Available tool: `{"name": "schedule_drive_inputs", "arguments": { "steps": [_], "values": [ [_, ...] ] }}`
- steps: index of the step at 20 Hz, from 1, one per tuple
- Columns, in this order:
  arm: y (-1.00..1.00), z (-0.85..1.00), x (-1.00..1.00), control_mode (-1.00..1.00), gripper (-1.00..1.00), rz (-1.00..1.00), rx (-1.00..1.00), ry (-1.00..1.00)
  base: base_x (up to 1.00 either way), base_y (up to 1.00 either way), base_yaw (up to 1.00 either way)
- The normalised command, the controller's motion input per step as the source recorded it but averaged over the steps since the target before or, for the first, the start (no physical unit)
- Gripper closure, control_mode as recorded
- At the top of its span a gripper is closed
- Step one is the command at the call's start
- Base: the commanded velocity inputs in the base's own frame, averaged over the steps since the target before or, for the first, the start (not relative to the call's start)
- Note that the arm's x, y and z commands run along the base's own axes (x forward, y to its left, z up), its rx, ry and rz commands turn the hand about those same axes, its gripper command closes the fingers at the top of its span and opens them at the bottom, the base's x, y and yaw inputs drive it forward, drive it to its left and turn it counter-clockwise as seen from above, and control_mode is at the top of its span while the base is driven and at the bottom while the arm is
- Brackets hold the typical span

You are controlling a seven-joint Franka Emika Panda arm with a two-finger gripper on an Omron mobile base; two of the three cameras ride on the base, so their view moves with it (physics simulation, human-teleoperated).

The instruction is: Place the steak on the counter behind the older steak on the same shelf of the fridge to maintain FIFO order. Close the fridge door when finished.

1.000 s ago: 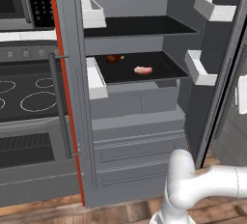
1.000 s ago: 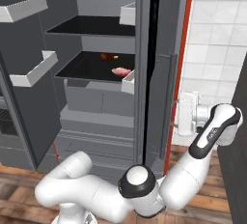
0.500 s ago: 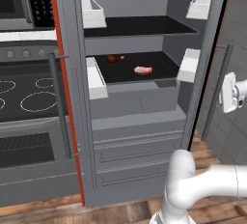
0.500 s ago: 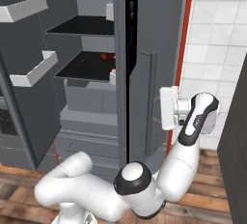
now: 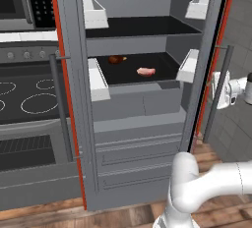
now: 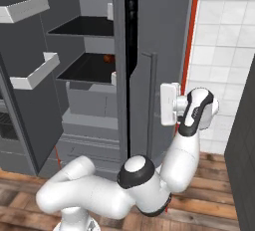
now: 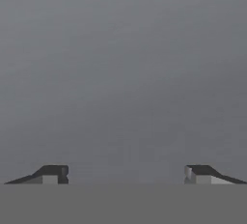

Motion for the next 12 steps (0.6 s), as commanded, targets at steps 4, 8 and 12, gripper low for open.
{"name": "schedule_drive_inputs", "arguments": {
  "steps": [4, 8, 12],
  "values": [
    [0.00, 0.06, 0.87, -1.00, -1.00, -0.05, 0.00, 0.00, 0.00, 0.00, 0.00],
    [0.00, 0.03, 0.71, -1.00, -1.00, -0.09, 0.00, 0.00, 0.00, 0.00, 0.00],
    [0.00, 0.00, 0.53, -1.00, -1.00, -0.14, 0.00, 0.00, 0.00, 0.00, 0.00]
  ]
}}
